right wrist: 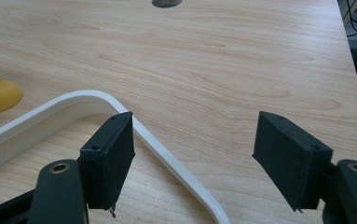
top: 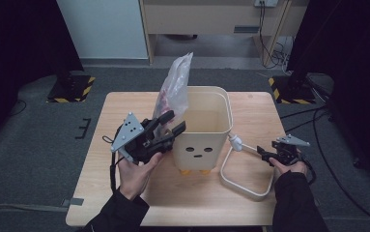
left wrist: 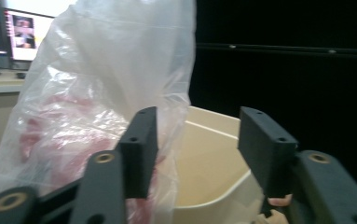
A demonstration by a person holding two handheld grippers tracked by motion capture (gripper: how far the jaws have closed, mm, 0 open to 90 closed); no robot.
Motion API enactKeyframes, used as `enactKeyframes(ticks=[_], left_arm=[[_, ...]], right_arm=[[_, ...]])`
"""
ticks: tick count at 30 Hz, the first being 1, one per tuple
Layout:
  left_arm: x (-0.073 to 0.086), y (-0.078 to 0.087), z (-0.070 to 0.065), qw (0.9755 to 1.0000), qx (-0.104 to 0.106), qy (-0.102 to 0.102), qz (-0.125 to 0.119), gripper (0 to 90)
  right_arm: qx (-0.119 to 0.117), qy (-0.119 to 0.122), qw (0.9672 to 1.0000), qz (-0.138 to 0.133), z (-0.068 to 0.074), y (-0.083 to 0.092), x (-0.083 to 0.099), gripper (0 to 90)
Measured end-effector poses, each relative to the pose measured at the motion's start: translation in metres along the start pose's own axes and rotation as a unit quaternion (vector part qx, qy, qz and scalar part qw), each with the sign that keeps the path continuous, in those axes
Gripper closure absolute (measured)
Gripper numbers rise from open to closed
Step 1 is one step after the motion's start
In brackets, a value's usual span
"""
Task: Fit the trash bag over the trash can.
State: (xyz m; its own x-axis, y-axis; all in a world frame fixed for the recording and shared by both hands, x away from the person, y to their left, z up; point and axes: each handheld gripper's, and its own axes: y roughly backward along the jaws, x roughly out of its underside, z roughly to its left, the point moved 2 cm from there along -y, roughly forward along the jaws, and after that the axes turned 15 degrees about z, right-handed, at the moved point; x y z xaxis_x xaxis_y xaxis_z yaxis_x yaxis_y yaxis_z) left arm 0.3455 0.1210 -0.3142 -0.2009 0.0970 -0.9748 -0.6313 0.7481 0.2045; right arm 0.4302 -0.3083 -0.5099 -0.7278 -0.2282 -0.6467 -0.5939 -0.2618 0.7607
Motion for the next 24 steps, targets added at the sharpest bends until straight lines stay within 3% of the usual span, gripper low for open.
enactKeyframes(ticks=[7, 11, 14, 19, 24], left_arm=[[0.003, -0.001, 0.006, 0.9993, -0.036, 0.002, 0.0, 75.7], [0.004, -0.001, 0.008, 0.9994, -0.034, 0.01, 0.009, 90.0], [0.004, -0.003, 0.008, 0.9995, -0.029, 0.01, 0.012, 90.0], [0.0, -0.007, 0.002, 0.9999, -0.003, 0.008, 0.01, 90.0], [-0.004, -0.017, -0.009, 0.9993, 0.023, -0.003, 0.028, 90.0]], right_arm=[[0.0, 0.0, 1.0, 0.001, 0.0, 0.0, 0.0, 28.7], [0.0, 0.001, 1.0, 0.001, 0.0, 0.0, 0.0, 28.8], [0.0, 0.001, 1.0, 0.002, 0.0, -0.001, 0.0, 28.8], [0.0, 0.001, 1.0, 0.0, 0.0, 0.0, 0.0, 28.8], [-0.001, 0.0, 1.0, 0.0, 0.0, 0.0, 0.0, 28.8]])
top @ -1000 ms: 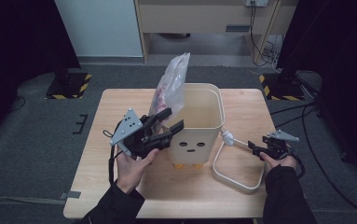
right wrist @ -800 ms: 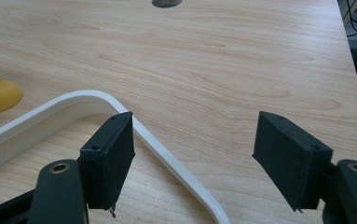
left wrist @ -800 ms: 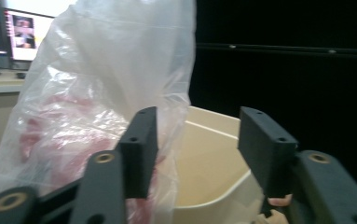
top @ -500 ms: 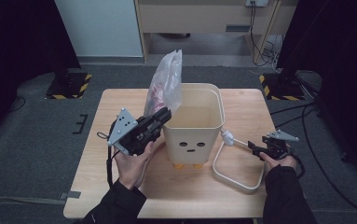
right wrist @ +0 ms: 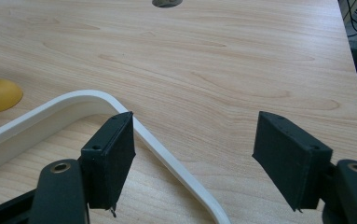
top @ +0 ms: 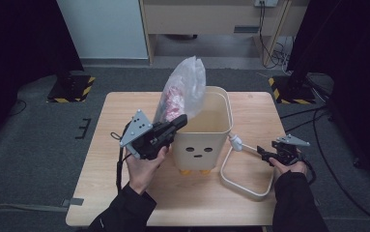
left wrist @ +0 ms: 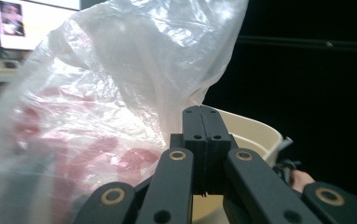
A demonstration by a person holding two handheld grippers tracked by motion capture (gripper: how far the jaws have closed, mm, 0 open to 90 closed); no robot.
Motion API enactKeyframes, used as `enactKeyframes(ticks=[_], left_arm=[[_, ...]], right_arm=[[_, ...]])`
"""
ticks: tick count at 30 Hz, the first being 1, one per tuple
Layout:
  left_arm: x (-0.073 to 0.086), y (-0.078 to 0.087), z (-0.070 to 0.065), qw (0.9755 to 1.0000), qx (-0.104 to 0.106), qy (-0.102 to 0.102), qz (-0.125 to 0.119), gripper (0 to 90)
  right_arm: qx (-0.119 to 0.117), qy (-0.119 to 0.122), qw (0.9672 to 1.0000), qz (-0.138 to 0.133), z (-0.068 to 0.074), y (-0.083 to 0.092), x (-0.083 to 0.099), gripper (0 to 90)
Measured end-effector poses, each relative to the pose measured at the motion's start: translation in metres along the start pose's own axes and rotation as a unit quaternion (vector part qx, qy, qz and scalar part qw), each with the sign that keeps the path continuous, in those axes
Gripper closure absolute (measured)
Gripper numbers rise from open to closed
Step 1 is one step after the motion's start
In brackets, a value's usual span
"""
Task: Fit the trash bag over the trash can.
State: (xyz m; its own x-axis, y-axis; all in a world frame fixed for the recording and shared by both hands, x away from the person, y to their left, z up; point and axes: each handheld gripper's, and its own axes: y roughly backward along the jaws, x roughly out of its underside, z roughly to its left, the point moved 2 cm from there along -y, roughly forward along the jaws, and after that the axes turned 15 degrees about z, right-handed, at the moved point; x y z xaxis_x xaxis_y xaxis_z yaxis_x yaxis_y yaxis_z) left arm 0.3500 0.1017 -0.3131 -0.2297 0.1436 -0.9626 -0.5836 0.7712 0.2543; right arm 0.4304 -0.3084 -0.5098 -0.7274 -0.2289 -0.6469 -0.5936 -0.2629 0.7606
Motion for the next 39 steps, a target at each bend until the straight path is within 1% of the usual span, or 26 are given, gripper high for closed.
enactKeyframes(ticks=[3, 4, 5, 6, 8, 10, 12, 15, 17, 19, 22, 23, 27, 30, 31, 34, 36, 39], left_arm=[[0.002, -0.006, -0.005, 0.9998, 0.011, -0.005, 0.015, 90.0], [0.002, -0.007, -0.005, 0.9998, 0.014, -0.004, 0.016, 90.0], [0.003, -0.006, -0.005, 0.9996, 0.022, 0.001, 0.015, 90.0], [0.003, -0.006, -0.005, 0.9996, 0.026, 0.005, 0.011, 90.0], [0.003, -0.002, -0.006, 0.9994, 0.034, 0.011, 0.003, 82.2], [0.002, 0.003, -0.008, 0.9995, 0.03, 0.008, -0.01, 70.8], [0.0, 0.01, -0.01, 0.9995, 0.022, 0.003, -0.022, 63.6], [-0.002, 0.021, -0.008, 0.9994, -0.004, 0.002, -0.035, 53.7], [-0.002, 0.026, -0.004, 0.999, -0.017, 0.003, -0.041, 50.8], [-0.001, 0.032, 0.003, 0.9981, -0.035, 0.013, -0.049, 46.8], [0.003, 0.037, 0.012, 0.9968, -0.054, 0.026, -0.053, 43.3], [0.005, 0.039, 0.016, 0.9959, -0.067, 0.029, -0.052, 42.2], [0.01, 0.039, 0.026, 0.994, -0.092, 0.042, -0.043, 36.5], [0.016, 0.036, 0.032, 0.9933, -0.097, 0.051, -0.034, 33.6], [0.018, 0.034, 0.034, 0.9932, -0.099, 0.053, -0.029, 32.6], [0.022, 0.03, 0.036, 0.9931, -0.098, 0.06, -0.023, 30.5], [0.023, 0.028, 0.036, 0.993, -0.093, 0.067, -0.027, 29.3], [0.024, 0.027, 0.036, 0.9932, -0.09, 0.069, -0.027, 29.3]], right_arm=[[0.0, 0.0, 1.0, 0.0, 0.0, 0.0, 0.0, 28.8], [0.0, 0.0, 1.0, -0.001, 0.0, 0.0, 0.0, 28.8], [0.0, -0.001, 1.0, -0.001, 0.0, 0.0, 0.0, 28.8], [-0.001, -0.002, 1.0, -0.002, 0.0, 0.001, 0.0, 28.8], [0.0, -0.002, 1.0, -0.003, -0.001, 0.001, 0.0, 28.8], [0.0, -0.001, 1.0, -0.003, -0.001, 0.001, 0.0, 28.9], [0.001, -0.001, 1.0, -0.003, -0.001, 0.001, 0.0, 29.0], [0.001, -0.001, 1.0, -0.003, -0.001, 0.001, 0.0, 29.1], [0.002, -0.002, 1.0, -0.005, -0.001, 0.001, 0.0, 29.1], [0.002, -0.002, 1.0, -0.005, -0.001, 0.002, 0.0, 29.1], [0.001, -0.003, 0.9999, -0.011, -0.002, 0.003, -0.001, 29.3], [0.001, -0.004, 0.9999, -0.013, -0.002, 0.004, -0.002, 29.7], [0.0, -0.006, 0.9997, -0.025, -0.001, 0.007, -0.004, 32.0], [-0.004, -0.006, 0.9991, -0.041, 0.0, 0.012, -0.008, 33.1], [-0.006, -0.005, 0.9991, -0.042, 0.001, 0.013, -0.009, 33.2], [-0.011, -0.003, 0.9982, -0.058, 0.003, 0.018, -0.015, 34.0], [-0.015, 0.0, 0.9974, -0.071, 0.006, 0.023, -0.02, 35.0], [-0.023, 0.002, 0.996, -0.087, 0.01, 0.03, -0.027, 36.5]])
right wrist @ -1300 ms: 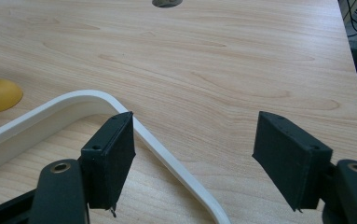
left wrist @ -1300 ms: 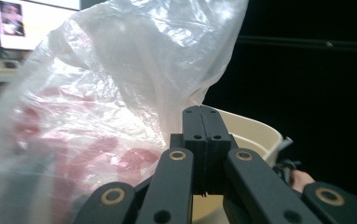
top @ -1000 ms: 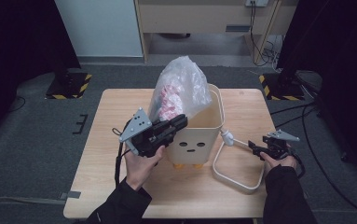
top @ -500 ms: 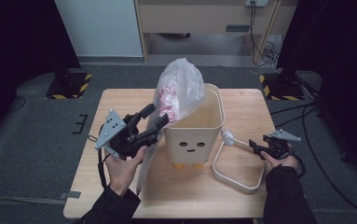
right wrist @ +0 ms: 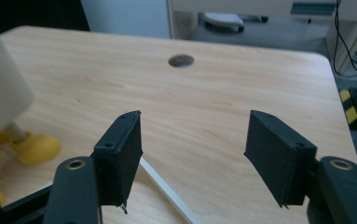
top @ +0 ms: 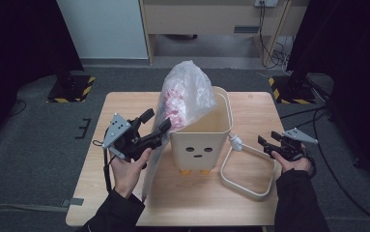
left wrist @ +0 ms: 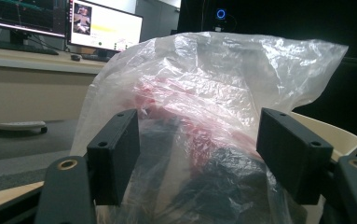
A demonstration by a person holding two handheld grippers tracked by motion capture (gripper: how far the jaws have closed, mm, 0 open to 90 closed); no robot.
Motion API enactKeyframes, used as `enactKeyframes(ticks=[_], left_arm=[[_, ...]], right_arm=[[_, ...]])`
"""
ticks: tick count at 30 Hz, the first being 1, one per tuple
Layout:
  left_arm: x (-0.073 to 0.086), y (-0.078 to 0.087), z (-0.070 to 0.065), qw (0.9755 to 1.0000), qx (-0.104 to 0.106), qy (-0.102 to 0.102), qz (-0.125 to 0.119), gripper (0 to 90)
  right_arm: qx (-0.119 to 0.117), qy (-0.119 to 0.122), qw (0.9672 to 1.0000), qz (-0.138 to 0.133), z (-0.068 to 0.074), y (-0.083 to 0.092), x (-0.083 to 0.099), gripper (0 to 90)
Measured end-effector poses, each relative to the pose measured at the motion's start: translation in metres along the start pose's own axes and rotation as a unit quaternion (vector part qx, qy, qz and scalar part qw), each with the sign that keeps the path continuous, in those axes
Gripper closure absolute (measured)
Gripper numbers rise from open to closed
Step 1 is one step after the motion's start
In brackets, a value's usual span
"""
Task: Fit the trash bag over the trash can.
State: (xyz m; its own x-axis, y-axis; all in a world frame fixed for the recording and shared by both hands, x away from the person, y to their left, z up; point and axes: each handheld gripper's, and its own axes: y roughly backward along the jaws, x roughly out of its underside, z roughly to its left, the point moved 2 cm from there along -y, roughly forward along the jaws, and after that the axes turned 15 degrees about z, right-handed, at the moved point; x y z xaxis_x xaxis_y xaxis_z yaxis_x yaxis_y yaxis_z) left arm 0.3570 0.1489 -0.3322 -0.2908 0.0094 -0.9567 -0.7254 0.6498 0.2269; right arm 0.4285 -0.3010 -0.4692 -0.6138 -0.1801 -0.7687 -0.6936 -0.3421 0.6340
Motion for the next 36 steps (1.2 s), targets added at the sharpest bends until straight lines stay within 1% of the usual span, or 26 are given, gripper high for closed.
enactKeyframes(ticks=[5, 10, 13, 15, 20, 23, 25, 28, 30, 33, 36], left_arm=[[0.0, -0.001, 0.0, 0.9999, 0.01, 0.005, 0.002, 29.3], [-0.001, -0.001, 0.0, 0.9998, 0.017, 0.005, 0.007, 29.2], [-0.001, -0.002, 0.0, 0.9997, 0.02, 0.005, 0.008, 29.3], [-0.001, -0.002, 0.0, 0.9997, 0.023, 0.006, 0.009, 29.3], [-0.001, -0.002, 0.0, 0.9996, 0.024, 0.008, 0.01, 29.5], [-0.001, -0.002, -0.001, 0.9995, 0.027, 0.009, 0.011, 29.9], [-0.001, -0.003, -0.003, 0.9994, 0.033, 0.007, 0.012, 30.5], [0.0, -0.003, -0.004, 0.9992, 0.037, 0.004, 0.012, 31.2], [0.0, -0.004, -0.005, 0.9991, 0.041, 0.002, 0.011, 31.9], [0.0, -0.004, -0.006, 0.999, 0.043, 0.0, 0.011, 33.0], [0.0, -0.004, -0.008, 0.9988, 0.048, -0.002, 0.011, 34.3]], right_arm=[[-0.018, 0.003, 0.9991, -0.039, 0.009, 0.013, -0.018, 38.6], [-0.038, 0.006, 0.9963, -0.077, 0.02, 0.027, -0.039, 39.3], [-0.052, 0.011, 0.9932, -0.103, 0.028, 0.038, -0.053, 39.6], [-0.058, 0.017, 0.9916, -0.114, 0.033, 0.044, -0.06, 39.8], [-0.08, 0.023, 0.9844, -0.154, 0.045, 0.065, -0.081, 40.8], [-0.092, 0.028, 0.9815, -0.166, 0.051, 0.074, -0.093, 40.9], [-0.099, 0.032, 0.9794, -0.173, 0.055, 0.078, -0.1, 41.3], [-0.111, 0.037, 0.9764, -0.182, 0.064, 0.085, -0.112, 42.0], [-0.115, 0.042, 0.9748, -0.186, 0.069, 0.088, -0.118, 42.3], [-0.128, 0.049, 0.9708, -0.197, 0.08, 0.094, -0.131, 42.5], [-0.138, 0.056, 0.9684, -0.2, 0.088, 0.098, -0.141, 42.4]])
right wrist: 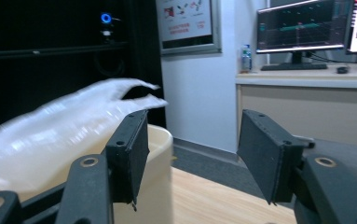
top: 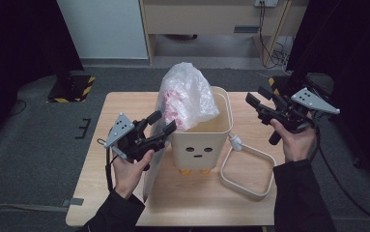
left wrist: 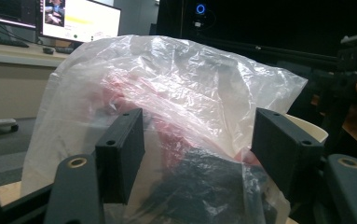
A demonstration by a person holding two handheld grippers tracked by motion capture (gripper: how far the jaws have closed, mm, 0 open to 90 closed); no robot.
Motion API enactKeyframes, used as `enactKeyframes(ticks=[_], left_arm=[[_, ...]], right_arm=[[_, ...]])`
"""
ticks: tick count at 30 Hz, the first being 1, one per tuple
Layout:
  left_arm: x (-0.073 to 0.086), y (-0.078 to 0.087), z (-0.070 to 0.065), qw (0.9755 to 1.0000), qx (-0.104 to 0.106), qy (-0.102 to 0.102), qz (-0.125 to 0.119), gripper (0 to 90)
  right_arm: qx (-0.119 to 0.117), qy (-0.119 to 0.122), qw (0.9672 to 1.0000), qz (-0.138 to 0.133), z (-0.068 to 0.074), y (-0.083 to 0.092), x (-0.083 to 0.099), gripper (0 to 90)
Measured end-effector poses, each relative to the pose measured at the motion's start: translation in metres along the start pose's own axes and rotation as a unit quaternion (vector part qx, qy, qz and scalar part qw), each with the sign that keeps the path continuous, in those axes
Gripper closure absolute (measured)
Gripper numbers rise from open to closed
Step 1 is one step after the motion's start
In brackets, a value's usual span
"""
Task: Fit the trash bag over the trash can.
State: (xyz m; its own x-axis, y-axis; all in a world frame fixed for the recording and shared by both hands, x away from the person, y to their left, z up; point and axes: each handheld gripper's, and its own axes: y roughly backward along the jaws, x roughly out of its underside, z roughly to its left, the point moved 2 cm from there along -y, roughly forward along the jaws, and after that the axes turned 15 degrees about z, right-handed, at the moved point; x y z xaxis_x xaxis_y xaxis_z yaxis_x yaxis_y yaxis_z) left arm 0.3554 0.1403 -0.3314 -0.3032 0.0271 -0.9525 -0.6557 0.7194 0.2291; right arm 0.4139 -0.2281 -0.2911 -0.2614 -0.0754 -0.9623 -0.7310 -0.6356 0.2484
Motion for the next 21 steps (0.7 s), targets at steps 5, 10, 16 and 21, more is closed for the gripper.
enactKeyframes(ticks=[5, 10, 16, 21], left_arm=[[0.0, -0.001, -0.002, 1.0, 0.007, 0.0, 0.0, 37.5], [0.0, -0.001, -0.002, 1.0, 0.008, 0.002, 0.0, 38.5], [0.001, -0.001, -0.002, 0.9999, 0.011, 0.004, 0.0, 39.0], [0.001, -0.001, -0.002, 0.9999, 0.011, 0.005, 0.0, 39.0]], right_arm=[[-0.019, 0.004, 0.9998, -0.007, 0.012, -0.007, -0.016, 42.1], [-0.039, 0.009, 0.9991, -0.015, 0.025, -0.014, -0.032, 42.1], [-0.059, 0.008, 0.998, -0.021, 0.038, -0.022, -0.048, 40.9], [-0.072, 0.004, 0.997, -0.028, 0.046, -0.028, -0.06, 39.9]])
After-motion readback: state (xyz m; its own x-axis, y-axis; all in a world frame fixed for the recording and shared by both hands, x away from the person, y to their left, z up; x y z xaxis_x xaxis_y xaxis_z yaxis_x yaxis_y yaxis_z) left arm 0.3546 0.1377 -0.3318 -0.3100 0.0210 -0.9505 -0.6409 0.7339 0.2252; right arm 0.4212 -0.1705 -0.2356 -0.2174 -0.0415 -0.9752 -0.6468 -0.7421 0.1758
